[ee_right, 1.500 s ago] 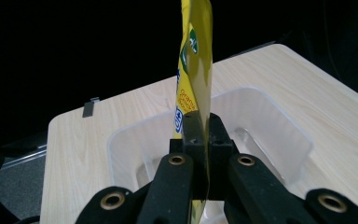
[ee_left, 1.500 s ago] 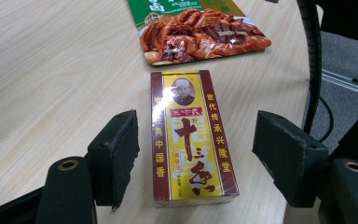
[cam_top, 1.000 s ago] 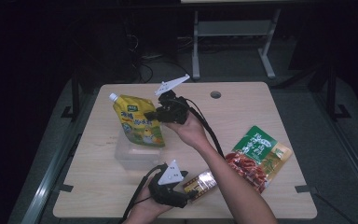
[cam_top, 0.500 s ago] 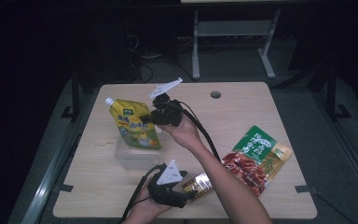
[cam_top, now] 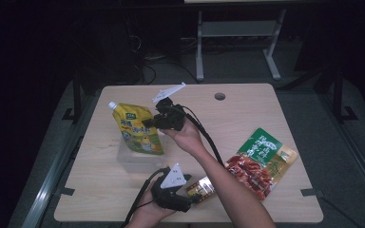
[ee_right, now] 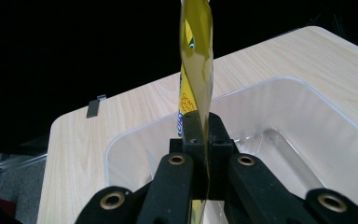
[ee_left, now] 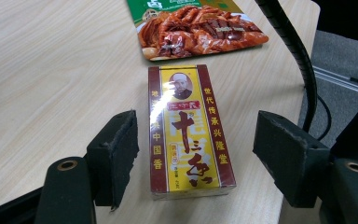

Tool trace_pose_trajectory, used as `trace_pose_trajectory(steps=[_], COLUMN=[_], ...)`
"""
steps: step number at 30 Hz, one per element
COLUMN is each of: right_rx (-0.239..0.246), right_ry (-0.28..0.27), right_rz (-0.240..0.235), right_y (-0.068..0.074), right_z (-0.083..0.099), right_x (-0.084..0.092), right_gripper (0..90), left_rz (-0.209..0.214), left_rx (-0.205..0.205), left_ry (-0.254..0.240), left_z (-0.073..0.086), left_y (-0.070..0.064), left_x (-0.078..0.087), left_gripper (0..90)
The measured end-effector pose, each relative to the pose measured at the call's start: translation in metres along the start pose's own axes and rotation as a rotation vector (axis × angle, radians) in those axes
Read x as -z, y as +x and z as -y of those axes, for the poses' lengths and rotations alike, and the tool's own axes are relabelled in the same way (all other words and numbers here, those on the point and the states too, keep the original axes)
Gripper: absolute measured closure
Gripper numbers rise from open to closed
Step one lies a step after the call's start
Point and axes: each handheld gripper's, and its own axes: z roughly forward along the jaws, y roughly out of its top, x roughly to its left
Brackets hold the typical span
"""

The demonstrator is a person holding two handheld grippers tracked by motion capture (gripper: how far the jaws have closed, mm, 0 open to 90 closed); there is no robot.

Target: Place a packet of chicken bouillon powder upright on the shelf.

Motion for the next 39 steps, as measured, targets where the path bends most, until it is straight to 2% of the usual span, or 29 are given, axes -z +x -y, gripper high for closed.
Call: trace_pose_trajectory(steps=[4,11,14,20,32,39], right_rx=[0.0,-0.027,-0.009,-0.028,-0.029,-0.007], right_ry=[-0.004,-0.012,-0.003,0.005,0.006,0.001], right_rz=[0.0,-0.018,-0.002,-0.001,0.009,0.009], right_y=[0.0,0.0,0.004,0.0,-0.003,-0.003], right_z=[0.001,0.0,-0.002,0.002,0.009,0.013], right_x=[0.0,-0.001,-0.002,-0.004,-0.007,-0.006], right_gripper=[89.7,89.7,89.7,89.7,89.6,89.5], left_rz=[0.001,0.002,0.0,0.0,-0.002,-0.001], left_rx=[0.002,0.001,-0.005,0.003,0.008,0.008], left_ry=[-0.002,-0.003,-0.003,-0.004,-0.006,-0.001], left_z=[0.0,0.0,0.0,0.0,0.0,0.0], left_y=[0.0,0.001,0.001,0.001,0.002,0.002], left_x=[0.0,0.0,0.0,0.0,0.0,0.0], left_gripper=[30.1,30.1,30.1,30.0,30.1,30.0])
